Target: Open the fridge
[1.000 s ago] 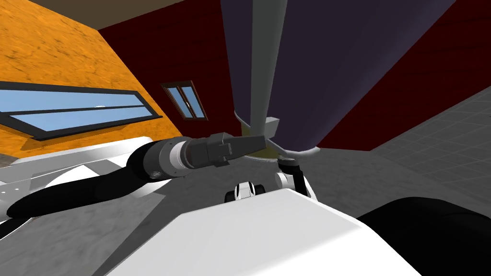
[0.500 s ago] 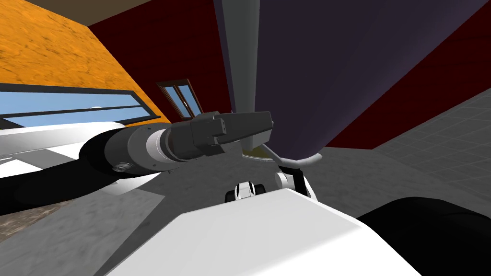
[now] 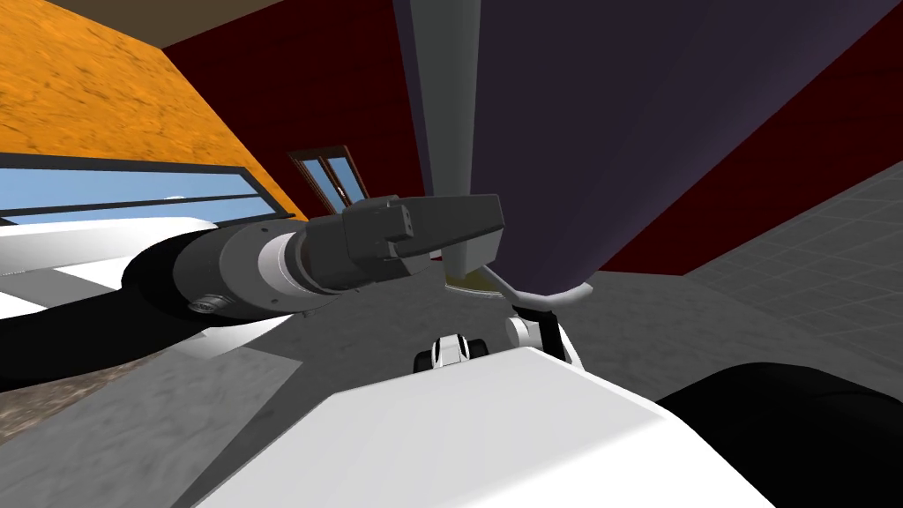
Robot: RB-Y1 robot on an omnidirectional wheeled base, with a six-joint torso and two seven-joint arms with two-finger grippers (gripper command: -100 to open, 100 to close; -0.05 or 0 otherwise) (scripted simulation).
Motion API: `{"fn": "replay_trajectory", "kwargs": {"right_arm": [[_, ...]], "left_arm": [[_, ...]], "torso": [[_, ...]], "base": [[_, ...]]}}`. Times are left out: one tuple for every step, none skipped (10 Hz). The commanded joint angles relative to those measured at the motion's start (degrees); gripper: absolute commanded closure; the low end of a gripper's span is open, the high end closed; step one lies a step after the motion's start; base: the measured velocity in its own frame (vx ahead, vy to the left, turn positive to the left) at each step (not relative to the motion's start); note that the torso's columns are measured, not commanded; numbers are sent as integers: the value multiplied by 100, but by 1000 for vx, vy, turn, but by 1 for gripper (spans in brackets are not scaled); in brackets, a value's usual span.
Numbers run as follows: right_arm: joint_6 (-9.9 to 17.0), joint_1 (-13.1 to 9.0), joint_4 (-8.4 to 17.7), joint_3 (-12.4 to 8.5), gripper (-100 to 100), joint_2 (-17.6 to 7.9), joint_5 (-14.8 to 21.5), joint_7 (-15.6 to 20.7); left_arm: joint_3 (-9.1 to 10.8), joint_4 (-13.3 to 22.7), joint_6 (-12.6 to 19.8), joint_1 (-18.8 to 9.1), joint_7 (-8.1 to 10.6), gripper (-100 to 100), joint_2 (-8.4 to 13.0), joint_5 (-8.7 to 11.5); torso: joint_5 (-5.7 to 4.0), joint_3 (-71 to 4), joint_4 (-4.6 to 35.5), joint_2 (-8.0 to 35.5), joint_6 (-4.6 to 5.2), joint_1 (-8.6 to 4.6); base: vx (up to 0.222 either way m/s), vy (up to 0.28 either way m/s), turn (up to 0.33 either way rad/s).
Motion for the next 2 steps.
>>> {"fn": "replay_trajectory", "kwargs": {"right_arm": [[0,0,0,0,0,0,0,0],[0,0,0,0,0,0,0,0]], "left_arm": [[-1,2,2,1,0,0,1,0],[-2,3,4,2,0,0,1,0]], "torso": [[0,-1,-1,-2,0,-1],[-1,-2,-2,-3,0,-1]], "base": [[0,0,0],[0,0,0]]}}
